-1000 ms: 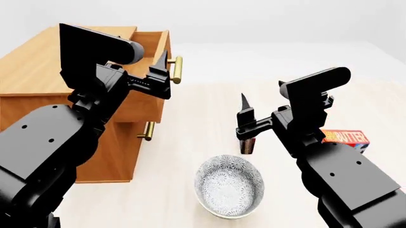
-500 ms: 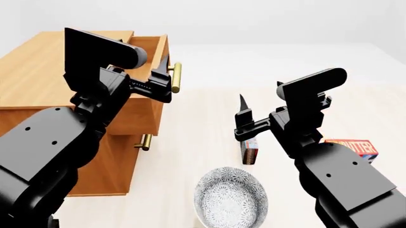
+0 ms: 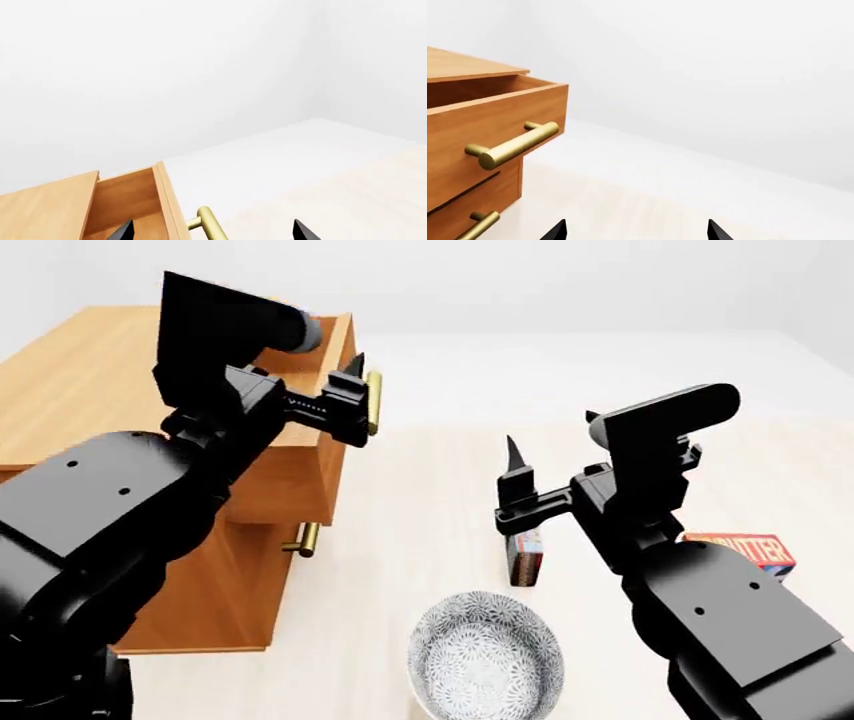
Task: Put the chocolate pudding in the top drawer of the cabinet and close it.
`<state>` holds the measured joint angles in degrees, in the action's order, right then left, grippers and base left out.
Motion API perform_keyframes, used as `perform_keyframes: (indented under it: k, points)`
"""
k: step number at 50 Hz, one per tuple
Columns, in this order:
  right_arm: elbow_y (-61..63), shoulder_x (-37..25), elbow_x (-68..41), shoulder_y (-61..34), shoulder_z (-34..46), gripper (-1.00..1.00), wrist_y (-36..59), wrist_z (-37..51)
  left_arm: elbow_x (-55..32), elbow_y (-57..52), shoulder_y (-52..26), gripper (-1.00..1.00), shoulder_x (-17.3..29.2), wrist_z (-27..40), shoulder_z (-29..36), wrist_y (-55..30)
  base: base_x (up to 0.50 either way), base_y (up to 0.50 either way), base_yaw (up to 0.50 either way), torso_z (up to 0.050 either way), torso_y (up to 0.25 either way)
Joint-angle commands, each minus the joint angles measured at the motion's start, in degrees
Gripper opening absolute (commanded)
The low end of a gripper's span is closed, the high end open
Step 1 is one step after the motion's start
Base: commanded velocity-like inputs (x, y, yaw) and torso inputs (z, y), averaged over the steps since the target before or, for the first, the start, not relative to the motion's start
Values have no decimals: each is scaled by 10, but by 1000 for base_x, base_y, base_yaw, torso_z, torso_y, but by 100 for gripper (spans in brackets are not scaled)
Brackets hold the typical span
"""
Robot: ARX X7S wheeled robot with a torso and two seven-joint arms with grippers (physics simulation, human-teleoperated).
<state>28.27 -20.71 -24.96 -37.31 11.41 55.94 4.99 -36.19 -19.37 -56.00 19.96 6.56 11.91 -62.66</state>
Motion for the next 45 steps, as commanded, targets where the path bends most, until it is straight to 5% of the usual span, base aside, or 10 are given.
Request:
perform_keyframes:
  k: [1, 19, 30, 39, 45]
  points:
    - [5, 3, -20, 3, -21, 100, 8, -1, 18, 129, -111, 100, -26, -1, 43, -45, 0, 0, 0, 0, 0]
    - [12, 17, -76, 7, -62, 100, 70, 3, 74, 467, -318, 100, -108, -67, 140, -47, 0, 0, 0, 0, 0]
    - [15, 1, -77, 21, -62, 100, 62, -3, 116, 854, -470, 100, -196, -142, 177, 53, 0, 0, 0, 0, 0]
    - [0, -8, -72, 32, -63, 100, 36, -15, -105, 942, -518, 100, -199, -106, 372, 76, 0, 0, 0, 0, 0]
    - [-3, -11, -71, 38, -65, 100, 26, -19, -106, 943, -516, 100, -199, -96, 365, 64, 0, 0, 0, 0, 0]
